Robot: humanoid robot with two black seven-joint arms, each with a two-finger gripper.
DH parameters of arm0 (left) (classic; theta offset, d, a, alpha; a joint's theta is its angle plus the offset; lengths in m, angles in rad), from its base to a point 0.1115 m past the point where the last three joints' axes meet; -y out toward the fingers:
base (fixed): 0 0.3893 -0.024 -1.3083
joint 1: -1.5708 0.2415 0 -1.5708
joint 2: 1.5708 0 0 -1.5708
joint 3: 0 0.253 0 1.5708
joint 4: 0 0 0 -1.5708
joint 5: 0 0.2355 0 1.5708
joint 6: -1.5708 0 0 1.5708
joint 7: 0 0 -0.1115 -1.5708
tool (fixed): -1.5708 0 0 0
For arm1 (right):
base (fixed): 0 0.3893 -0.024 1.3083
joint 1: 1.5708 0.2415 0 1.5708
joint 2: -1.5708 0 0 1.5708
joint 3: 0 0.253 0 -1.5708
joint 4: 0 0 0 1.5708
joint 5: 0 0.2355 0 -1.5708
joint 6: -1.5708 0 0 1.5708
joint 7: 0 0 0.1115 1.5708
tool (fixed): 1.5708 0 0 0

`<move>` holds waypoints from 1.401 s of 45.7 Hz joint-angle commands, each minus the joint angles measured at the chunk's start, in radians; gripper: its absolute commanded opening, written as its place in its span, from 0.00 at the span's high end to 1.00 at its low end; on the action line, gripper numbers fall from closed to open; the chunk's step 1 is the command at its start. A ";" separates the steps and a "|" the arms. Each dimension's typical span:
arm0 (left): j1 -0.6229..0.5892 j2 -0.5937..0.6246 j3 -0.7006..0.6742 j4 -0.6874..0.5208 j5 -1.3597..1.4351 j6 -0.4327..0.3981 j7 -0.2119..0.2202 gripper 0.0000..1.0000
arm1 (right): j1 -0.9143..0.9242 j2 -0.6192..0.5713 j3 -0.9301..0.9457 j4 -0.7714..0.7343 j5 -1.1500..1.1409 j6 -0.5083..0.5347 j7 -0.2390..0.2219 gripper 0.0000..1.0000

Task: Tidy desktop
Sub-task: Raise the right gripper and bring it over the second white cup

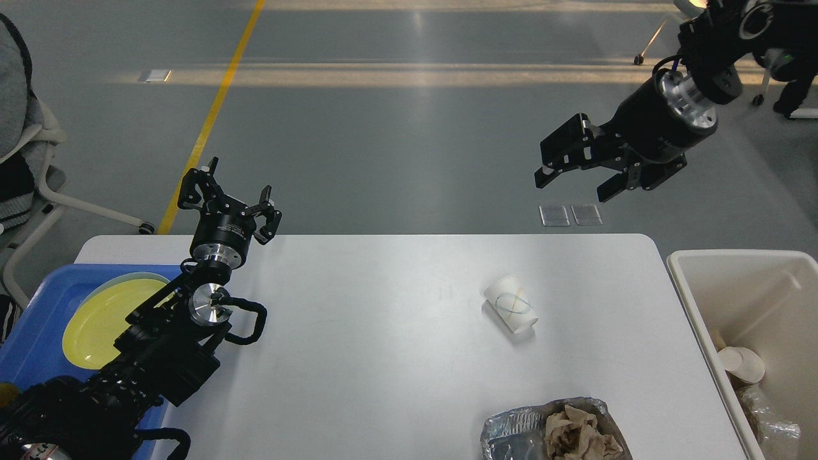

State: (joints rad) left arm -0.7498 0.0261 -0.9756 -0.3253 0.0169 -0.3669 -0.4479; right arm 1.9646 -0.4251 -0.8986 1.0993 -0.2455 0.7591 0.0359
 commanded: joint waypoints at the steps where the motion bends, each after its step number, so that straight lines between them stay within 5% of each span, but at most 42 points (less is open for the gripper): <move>1: 0.001 0.000 0.000 0.000 0.000 0.000 0.000 0.00 | -0.122 0.061 -0.036 -0.016 0.002 -0.225 0.001 0.00; 7: 0.000 0.000 0.000 0.000 0.000 0.000 0.000 0.00 | -0.242 0.115 -0.042 -0.033 0.002 -0.406 0.001 0.00; 17: 0.000 0.000 0.000 0.000 0.000 0.000 0.000 0.00 | -0.369 0.169 -0.040 -0.084 0.002 -0.549 0.001 0.00; 46: 0.000 0.000 0.000 0.000 0.000 0.000 0.000 0.00 | -0.685 0.213 -0.037 -0.332 0.000 -0.644 0.002 0.00; 64: 0.000 0.000 0.000 0.000 0.000 0.000 0.000 0.00 | -0.685 0.282 0.079 -0.317 0.020 -0.647 0.002 0.00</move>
State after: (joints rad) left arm -0.7498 0.0261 -0.9756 -0.3252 0.0169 -0.3671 -0.4479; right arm 1.2701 -0.1508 -0.8794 0.7762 -0.2302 0.1013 0.0388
